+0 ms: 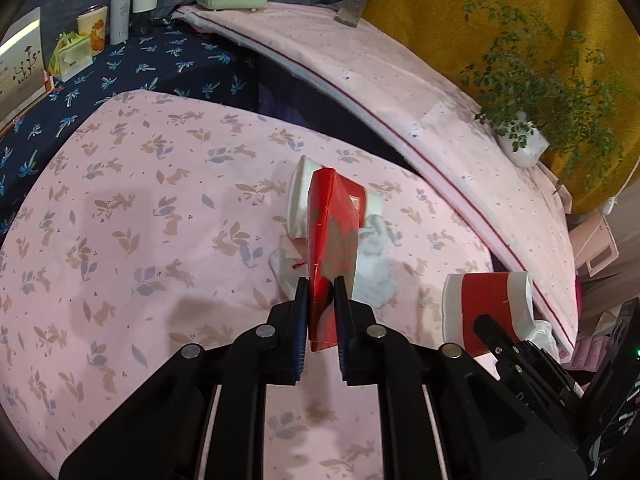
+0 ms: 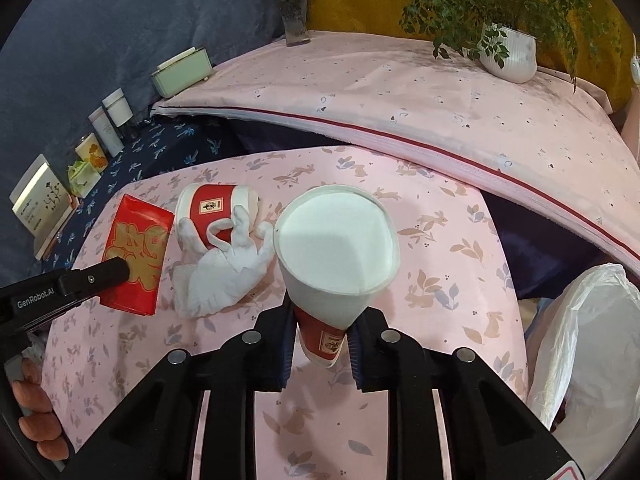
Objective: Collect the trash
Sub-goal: 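Carry red box and cup over the bin and release both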
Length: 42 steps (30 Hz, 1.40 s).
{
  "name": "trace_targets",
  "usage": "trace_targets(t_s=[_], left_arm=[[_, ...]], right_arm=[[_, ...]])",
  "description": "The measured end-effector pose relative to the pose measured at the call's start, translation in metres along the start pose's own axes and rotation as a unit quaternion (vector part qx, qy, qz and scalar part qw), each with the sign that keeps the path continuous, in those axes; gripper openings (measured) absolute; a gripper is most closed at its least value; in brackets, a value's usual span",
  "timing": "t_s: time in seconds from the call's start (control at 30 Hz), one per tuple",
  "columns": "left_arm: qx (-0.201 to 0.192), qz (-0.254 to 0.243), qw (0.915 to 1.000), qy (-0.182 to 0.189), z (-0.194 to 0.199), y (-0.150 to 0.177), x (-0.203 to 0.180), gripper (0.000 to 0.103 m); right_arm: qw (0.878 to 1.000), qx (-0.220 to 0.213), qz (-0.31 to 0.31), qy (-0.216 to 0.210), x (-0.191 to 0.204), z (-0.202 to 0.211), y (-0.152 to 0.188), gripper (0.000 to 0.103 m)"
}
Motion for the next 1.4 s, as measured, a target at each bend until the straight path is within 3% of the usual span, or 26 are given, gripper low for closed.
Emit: trace_targets(t_s=[0.33,0.67,1.13,1.4], left_arm=[[-0.014,-0.051,0.9980,0.034,0.035,0.017,-0.071,0.012],[0.006,-0.110,0.9911,0.074,0.043,0.051,-0.158,0.012],[0.054,-0.192,0.9714,0.130,0.024,0.106,-0.269,0.013],[0.079,-0.226,0.9593,0.149,0.010,0.131,-0.313,0.016]], right_arm=[[0.999,-0.035,-0.007,-0.004,-0.021,0.055,-0.006,0.021],[0.997,-0.065,-0.037,0.020,-0.081,0.100,-0.002,0.021],[0.988,-0.074,-0.114,0.073,-0.193,0.134,0.022,0.021],[0.981,-0.070,-0.153,0.098,-0.243,0.141,0.037,0.022]])
Point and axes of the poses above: each gripper's, at about its wrist camera, not at the fingertips, and z roughly against the way its jaws point, x to its left, y to its underside, the point moved 7 cm from there along -z, roughly the way its jaws point, and after that the axes turned 6 degrees about -z, right-handed, at the moved point
